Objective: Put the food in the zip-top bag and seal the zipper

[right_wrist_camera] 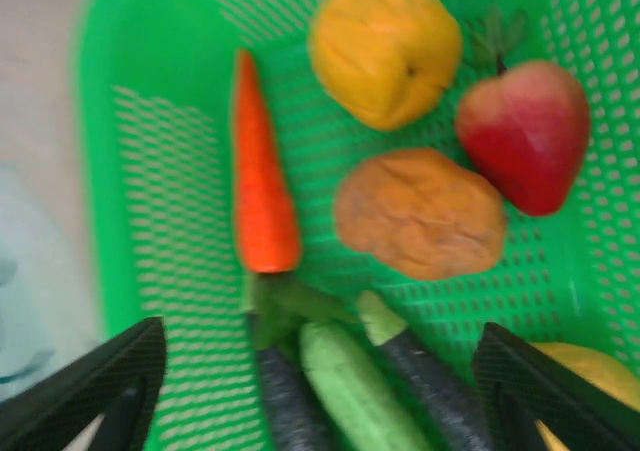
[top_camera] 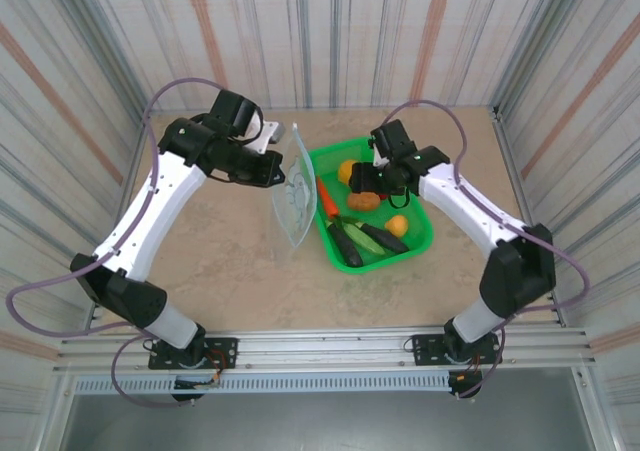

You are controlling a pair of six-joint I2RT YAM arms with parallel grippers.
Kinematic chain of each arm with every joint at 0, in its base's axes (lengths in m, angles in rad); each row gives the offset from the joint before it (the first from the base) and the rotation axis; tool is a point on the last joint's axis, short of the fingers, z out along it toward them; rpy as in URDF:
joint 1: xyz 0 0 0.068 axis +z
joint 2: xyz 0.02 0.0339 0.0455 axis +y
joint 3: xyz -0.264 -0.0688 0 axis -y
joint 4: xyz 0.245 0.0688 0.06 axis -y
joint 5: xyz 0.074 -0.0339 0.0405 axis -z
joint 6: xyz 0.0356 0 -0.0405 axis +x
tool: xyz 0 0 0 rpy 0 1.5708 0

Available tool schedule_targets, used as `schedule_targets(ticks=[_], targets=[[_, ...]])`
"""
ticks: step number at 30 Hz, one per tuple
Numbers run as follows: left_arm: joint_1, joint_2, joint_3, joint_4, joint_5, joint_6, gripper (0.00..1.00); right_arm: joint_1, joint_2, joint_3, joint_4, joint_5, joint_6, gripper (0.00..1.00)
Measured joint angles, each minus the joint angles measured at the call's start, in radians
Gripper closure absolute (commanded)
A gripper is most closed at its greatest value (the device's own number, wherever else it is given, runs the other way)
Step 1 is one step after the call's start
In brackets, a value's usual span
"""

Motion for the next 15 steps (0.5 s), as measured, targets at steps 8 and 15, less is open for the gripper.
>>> schedule_targets(ticks=[8,15], targets=[[-0.016,0.047,0.003,-0.009,-0.008,0.007,1.0,-0.005,0.185,0.006,0.029,0.058,-0.016,0.01],[-0.017,0.047,0.0,-0.014,-0.009,0.007,1.0,-0.01,0.301,0.058,0.031,0.088,0.018,0.01]])
